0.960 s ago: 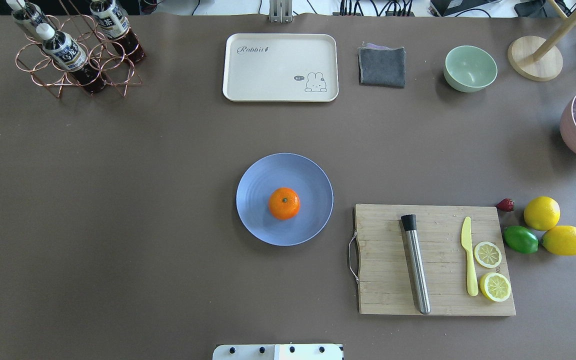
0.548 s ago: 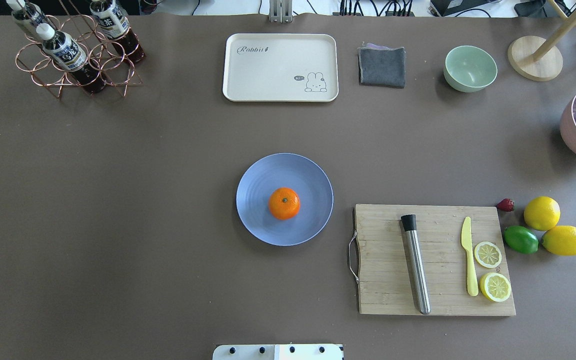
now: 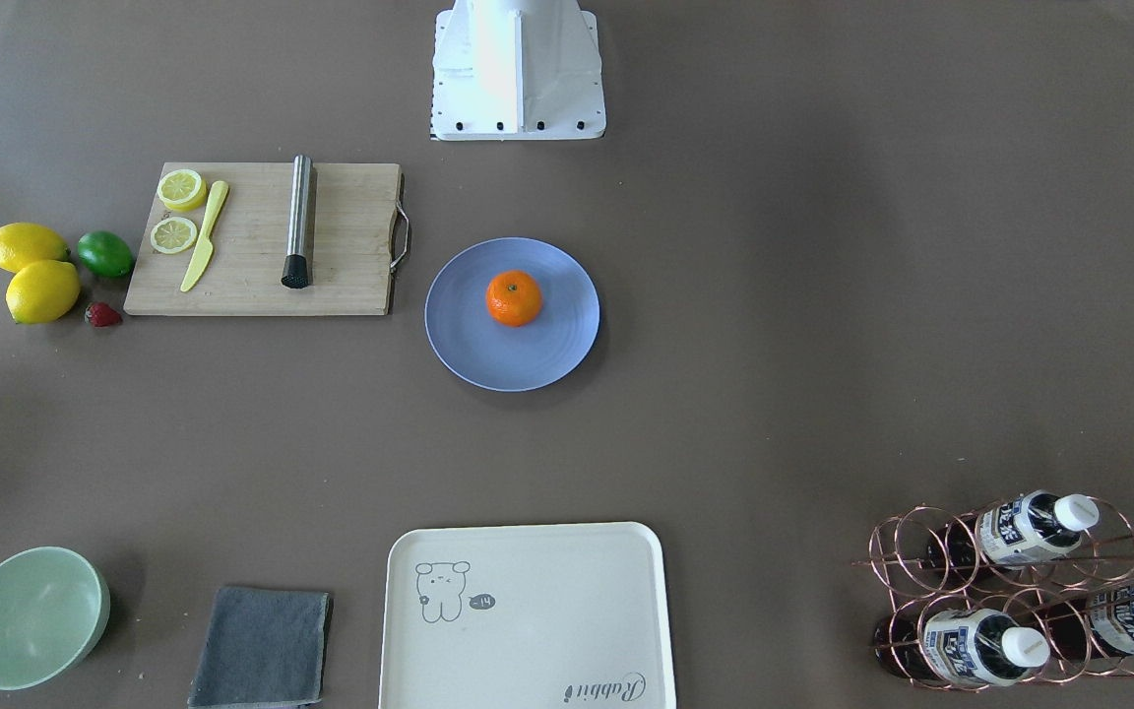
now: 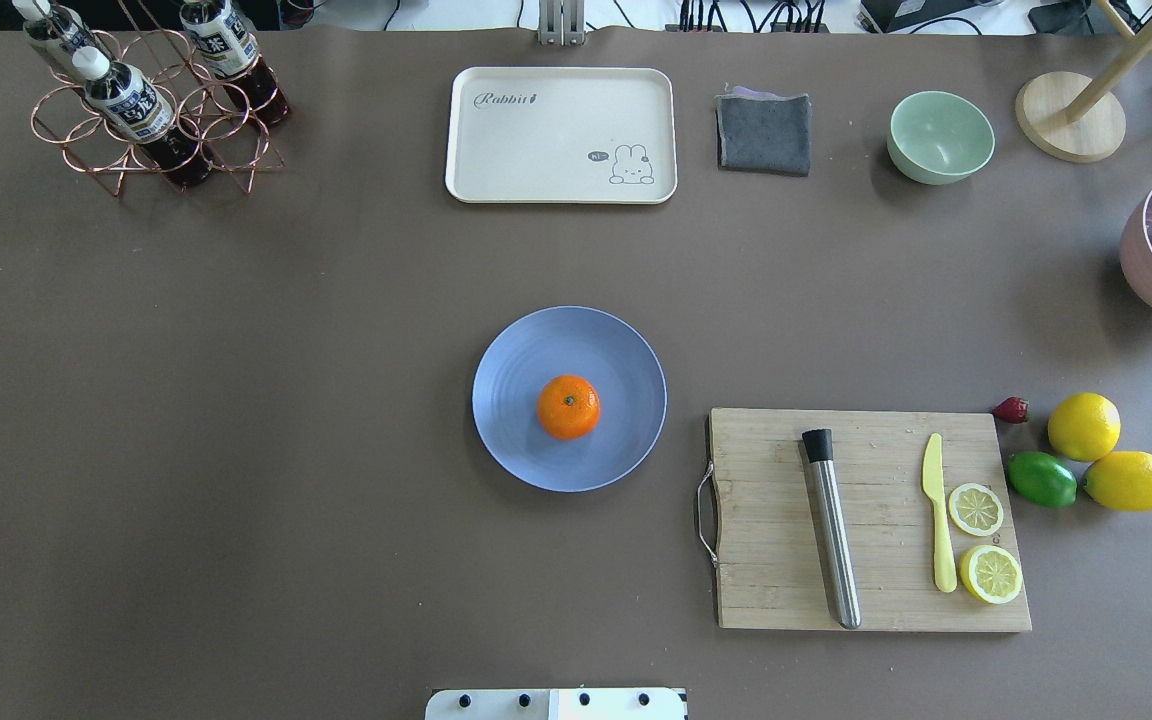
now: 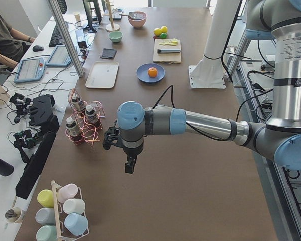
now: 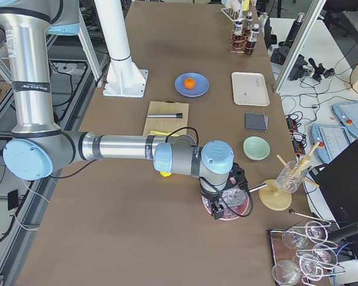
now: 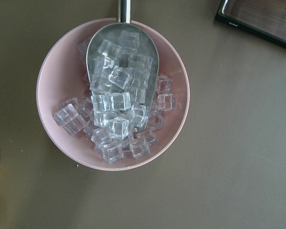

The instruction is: Pick orange to plate

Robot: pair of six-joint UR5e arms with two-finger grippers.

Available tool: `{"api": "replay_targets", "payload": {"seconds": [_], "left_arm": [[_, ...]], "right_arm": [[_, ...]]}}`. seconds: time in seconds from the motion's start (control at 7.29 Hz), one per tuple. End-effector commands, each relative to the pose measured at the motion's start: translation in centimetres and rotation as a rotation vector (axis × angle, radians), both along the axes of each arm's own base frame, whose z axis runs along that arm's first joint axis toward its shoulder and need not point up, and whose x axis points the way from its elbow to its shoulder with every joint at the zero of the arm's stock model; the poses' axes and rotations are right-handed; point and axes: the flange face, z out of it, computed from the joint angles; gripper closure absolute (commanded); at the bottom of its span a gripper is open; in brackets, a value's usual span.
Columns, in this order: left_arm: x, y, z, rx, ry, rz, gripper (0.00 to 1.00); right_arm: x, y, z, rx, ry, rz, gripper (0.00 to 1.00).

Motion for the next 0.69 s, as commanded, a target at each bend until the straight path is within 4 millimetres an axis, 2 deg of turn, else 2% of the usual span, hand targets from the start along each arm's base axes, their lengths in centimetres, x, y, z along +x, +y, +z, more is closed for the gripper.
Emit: {"api": "replay_targets", "payload": {"seconds": [0.0,0.27,0.55], "left_arm": [[0.6,-0.1,0.6,-0.001,-0.001,0.014,0.02],[1.6,0.0,1.2,-0.016,0.000,0.033,0.02],[1.7,0.1,1.5,-0.023,0.001,0.035,0.02]], "right_arm": [[-0.1,0.2,0.2,-0.004,-0.008,-0.001,0.00],[-0.2,0.3,0.3,-0.007,-0.016,0.000,0.00],[-0.2,0.4,0.5,-0.011,-0.017,0.000,0.00]]}}
